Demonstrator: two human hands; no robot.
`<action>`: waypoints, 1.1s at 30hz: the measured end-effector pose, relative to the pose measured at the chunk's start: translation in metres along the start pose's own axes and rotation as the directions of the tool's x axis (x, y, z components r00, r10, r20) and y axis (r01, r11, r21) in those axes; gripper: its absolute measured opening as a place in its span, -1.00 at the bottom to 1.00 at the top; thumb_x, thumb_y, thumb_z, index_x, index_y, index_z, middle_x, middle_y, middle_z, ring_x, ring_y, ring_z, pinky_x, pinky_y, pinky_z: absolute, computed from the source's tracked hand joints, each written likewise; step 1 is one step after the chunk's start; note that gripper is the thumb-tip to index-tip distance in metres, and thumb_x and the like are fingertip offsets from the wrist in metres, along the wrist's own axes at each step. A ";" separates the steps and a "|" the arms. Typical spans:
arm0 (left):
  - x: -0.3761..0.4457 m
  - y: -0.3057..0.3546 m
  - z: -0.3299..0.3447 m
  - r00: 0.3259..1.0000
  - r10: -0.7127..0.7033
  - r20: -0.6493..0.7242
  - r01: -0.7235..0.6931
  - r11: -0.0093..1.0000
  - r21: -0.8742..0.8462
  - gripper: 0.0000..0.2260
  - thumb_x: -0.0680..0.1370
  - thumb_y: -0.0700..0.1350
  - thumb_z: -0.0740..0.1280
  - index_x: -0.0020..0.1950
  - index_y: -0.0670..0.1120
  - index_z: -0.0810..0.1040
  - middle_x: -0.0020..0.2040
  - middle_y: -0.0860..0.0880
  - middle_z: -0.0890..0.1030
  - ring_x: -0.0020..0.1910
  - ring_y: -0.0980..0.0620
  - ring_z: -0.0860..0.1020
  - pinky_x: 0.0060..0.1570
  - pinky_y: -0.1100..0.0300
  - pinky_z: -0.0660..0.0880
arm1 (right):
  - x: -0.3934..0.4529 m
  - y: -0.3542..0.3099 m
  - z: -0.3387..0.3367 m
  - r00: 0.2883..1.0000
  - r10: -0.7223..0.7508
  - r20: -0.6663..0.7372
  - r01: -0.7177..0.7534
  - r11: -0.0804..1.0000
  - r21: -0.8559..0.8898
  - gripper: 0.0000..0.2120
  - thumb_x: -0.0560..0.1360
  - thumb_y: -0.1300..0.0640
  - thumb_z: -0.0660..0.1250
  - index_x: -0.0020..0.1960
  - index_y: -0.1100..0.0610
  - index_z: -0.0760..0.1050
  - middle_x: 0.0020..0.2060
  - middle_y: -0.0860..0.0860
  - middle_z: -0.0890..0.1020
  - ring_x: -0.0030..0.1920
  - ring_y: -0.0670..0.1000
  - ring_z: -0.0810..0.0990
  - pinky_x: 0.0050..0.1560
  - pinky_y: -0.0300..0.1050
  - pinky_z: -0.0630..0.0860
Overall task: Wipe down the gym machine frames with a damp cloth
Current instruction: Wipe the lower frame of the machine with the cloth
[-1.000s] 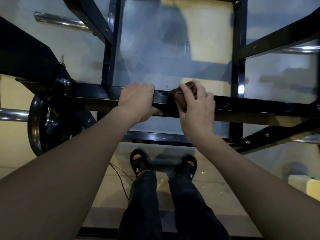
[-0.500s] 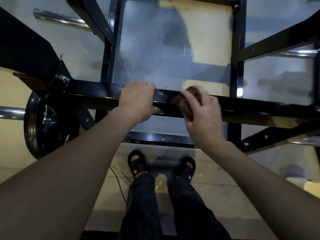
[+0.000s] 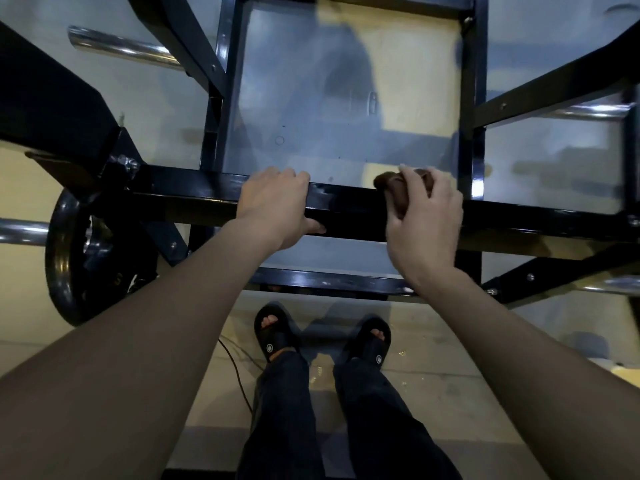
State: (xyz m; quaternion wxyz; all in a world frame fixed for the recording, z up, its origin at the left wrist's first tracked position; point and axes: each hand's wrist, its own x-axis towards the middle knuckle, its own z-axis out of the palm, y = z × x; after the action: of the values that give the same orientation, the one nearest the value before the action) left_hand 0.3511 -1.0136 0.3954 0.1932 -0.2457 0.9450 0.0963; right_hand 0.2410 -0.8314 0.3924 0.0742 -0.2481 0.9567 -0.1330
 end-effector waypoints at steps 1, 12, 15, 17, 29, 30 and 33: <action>0.000 0.001 0.000 1.000 0.001 0.002 -0.001 1.000 -0.010 -0.39 0.44 0.43 0.40 0.21 -0.03 0.49 0.08 -0.06 0.57 0.08 -0.13 0.51 -0.08 0.04 0.31 | 0.003 -0.017 0.004 0.999 0.049 0.010 -0.049 0.999 -0.014 -0.52 0.63 -0.05 0.34 0.53 -0.06 0.39 0.51 0.10 0.33 0.39 0.22 0.35 0.43 0.14 0.30; -0.001 -0.003 0.002 1.000 0.030 -0.009 -0.030 1.000 -0.006 -0.37 0.43 0.45 0.38 0.23 -0.02 0.48 0.12 -0.05 0.57 0.12 -0.13 0.51 -0.08 0.03 0.28 | 0.005 -0.013 0.010 1.000 0.021 -0.011 -0.021 0.999 0.030 -0.57 0.64 -0.13 0.31 0.48 -0.07 0.45 0.49 0.07 0.38 0.39 0.20 0.36 0.42 0.12 0.29; -0.002 -0.002 0.002 1.000 0.020 -0.021 -0.020 1.000 -0.010 -0.43 0.46 0.38 0.41 0.22 -0.04 0.47 0.13 -0.07 0.57 0.13 -0.16 0.51 -0.07 0.02 0.29 | -0.005 -0.051 0.019 0.988 -0.154 0.021 0.154 0.987 0.038 -0.53 0.58 -0.05 0.40 0.46 -0.09 0.46 0.53 0.06 0.35 0.36 0.22 0.37 0.38 0.12 0.30; -0.001 -0.002 0.003 1.000 0.014 -0.020 -0.014 1.000 -0.005 -0.48 0.49 0.31 0.43 0.20 -0.05 0.47 0.13 -0.09 0.57 0.13 -0.18 0.51 -0.06 0.02 0.30 | -0.017 -0.046 0.018 0.943 -0.315 0.103 0.311 0.949 0.053 -0.43 0.51 0.08 0.47 0.48 -0.08 0.44 0.54 0.08 0.33 0.35 0.24 0.37 0.35 0.15 0.32; -0.004 -0.007 0.005 1.000 0.012 0.009 -0.012 0.999 0.043 -0.28 0.41 0.48 0.35 0.27 -0.07 0.43 0.20 -0.12 0.57 0.21 -0.18 0.50 0.23 -0.05 0.36 | -0.019 -0.034 0.014 0.934 -0.346 0.089 0.348 0.938 -0.002 -0.48 0.55 0.07 0.43 0.48 -0.12 0.44 0.51 0.11 0.35 0.25 0.25 0.40 0.28 0.18 0.37; -0.008 -0.015 0.006 1.000 -0.006 0.002 0.006 0.997 0.076 -0.19 0.38 0.53 0.32 0.33 -0.08 0.40 0.26 -0.12 0.55 0.26 -0.18 0.47 0.35 -0.06 0.31 | -0.019 -0.024 0.011 0.928 -0.362 0.085 0.365 0.931 -0.011 -0.50 0.56 0.05 0.43 0.48 -0.12 0.43 0.51 0.10 0.36 0.25 0.25 0.40 0.29 0.18 0.38; -0.020 -0.038 0.004 0.997 -0.062 -0.043 0.067 0.990 0.128 -0.11 0.37 0.56 0.30 0.38 -0.12 0.40 0.26 -0.12 0.53 0.30 -0.17 0.46 0.51 -0.06 0.18 | -0.004 -0.016 0.010 0.985 -0.168 0.043 0.170 0.985 -0.038 -0.57 0.62 -0.05 0.35 0.47 -0.09 0.43 0.50 0.09 0.36 0.33 0.23 0.37 0.39 0.15 0.33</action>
State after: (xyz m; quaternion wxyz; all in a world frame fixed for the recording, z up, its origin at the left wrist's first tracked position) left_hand 0.3873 -1.0365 0.3971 0.1932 -0.2650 0.9444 0.0239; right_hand 0.2537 -0.8456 0.3877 0.0764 -0.3324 0.9331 -0.1141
